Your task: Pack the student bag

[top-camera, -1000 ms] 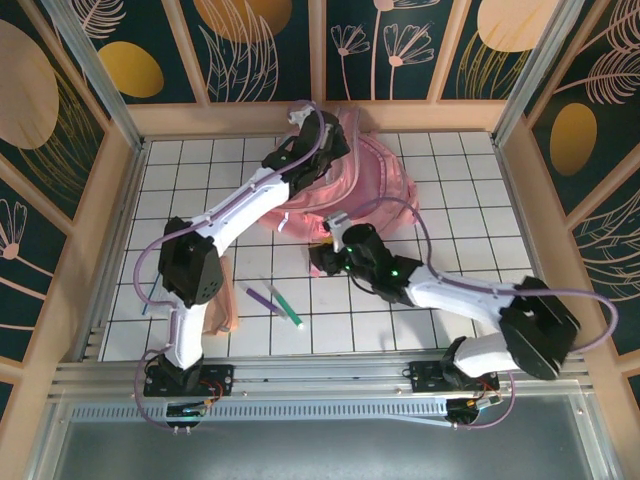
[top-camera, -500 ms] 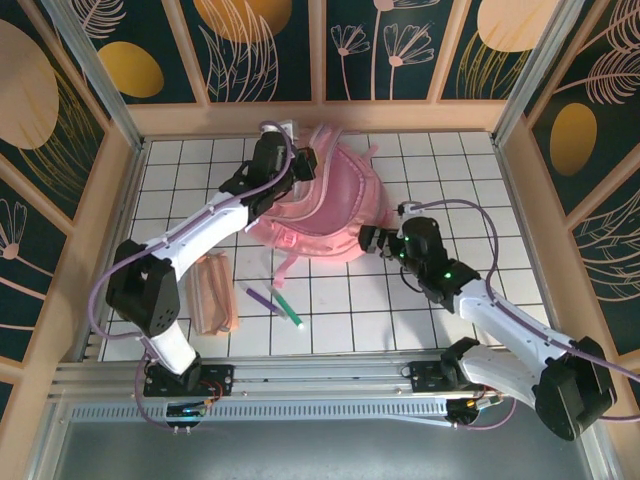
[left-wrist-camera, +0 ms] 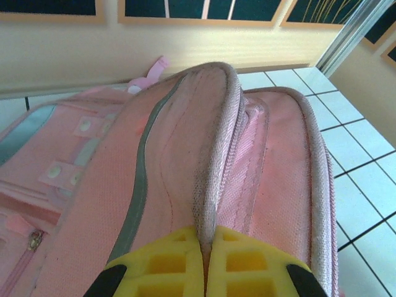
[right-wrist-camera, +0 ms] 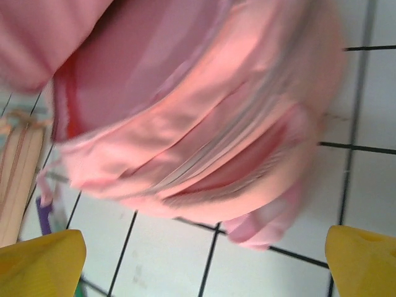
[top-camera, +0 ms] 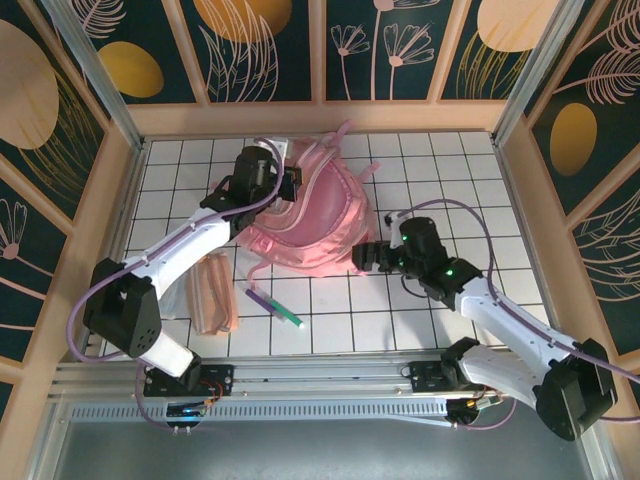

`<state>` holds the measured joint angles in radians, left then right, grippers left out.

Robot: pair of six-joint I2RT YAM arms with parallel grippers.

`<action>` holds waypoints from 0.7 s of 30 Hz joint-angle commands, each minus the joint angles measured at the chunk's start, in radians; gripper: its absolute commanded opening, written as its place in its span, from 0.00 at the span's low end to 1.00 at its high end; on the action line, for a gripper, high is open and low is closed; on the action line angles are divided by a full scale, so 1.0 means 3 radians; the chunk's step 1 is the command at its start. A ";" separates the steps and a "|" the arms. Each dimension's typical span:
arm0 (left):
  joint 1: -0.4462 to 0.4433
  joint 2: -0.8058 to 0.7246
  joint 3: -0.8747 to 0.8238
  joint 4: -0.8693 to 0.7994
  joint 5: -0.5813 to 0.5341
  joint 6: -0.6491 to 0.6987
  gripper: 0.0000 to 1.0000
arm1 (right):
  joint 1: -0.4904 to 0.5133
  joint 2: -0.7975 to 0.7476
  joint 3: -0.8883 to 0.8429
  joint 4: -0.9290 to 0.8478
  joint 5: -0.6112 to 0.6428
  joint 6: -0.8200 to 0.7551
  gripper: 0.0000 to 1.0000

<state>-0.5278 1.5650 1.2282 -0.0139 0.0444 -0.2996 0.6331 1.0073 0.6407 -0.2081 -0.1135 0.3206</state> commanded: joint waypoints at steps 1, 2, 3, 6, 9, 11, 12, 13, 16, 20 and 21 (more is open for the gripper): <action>0.0051 0.0046 0.0228 0.0169 0.0046 0.0331 0.00 | 0.0346 0.0135 0.0085 -0.0041 0.0002 -0.0349 0.97; 0.0063 0.0071 0.0262 0.0161 0.0047 0.0340 0.00 | 0.0410 0.0195 0.0122 -0.0057 -0.0020 -0.0402 0.95; 0.0066 0.0108 0.0326 0.0130 0.0044 0.0351 0.00 | 0.0481 0.0281 0.0178 -0.0091 -0.0093 -0.0467 0.92; 0.0078 0.0210 0.0541 0.0007 0.0047 0.0429 0.00 | 0.0622 0.0575 0.0332 -0.0183 -0.0350 -0.0585 0.82; 0.0091 0.0226 0.0645 -0.0066 0.0047 0.0469 0.00 | 0.0844 0.0886 0.0488 -0.0290 -0.0452 -0.0786 0.68; 0.0112 0.0215 0.0646 -0.0071 0.0079 0.0472 0.00 | 0.1012 0.1031 0.0575 -0.0341 -0.0307 -0.0815 0.68; 0.0115 0.0213 0.0651 -0.0083 0.0104 0.0486 0.00 | 0.1095 0.1082 0.0592 -0.0305 -0.0247 -0.0829 0.68; 0.0123 0.0214 0.0656 -0.0111 0.0112 0.0502 0.00 | 0.1157 0.1119 0.0611 -0.0260 -0.0222 -0.0839 0.68; 0.0129 0.0239 0.0666 -0.0196 0.0154 0.0541 0.00 | 0.1317 0.1258 0.0758 -0.0131 -0.0204 -0.0934 0.69; 0.0130 0.0303 0.0691 -0.0270 0.0280 0.0529 0.00 | 0.1330 0.1310 0.0939 -0.0020 0.0354 -0.0739 0.73; 0.0131 0.0315 0.0687 -0.0281 0.0290 0.0511 0.00 | 0.1306 0.1268 0.0945 0.0004 0.0490 -0.0670 0.74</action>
<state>-0.4965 1.6512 1.3815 -0.1459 0.0978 -0.1715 1.0348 1.4033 0.8829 -0.2539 -0.1101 0.0883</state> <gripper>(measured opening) 0.048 0.730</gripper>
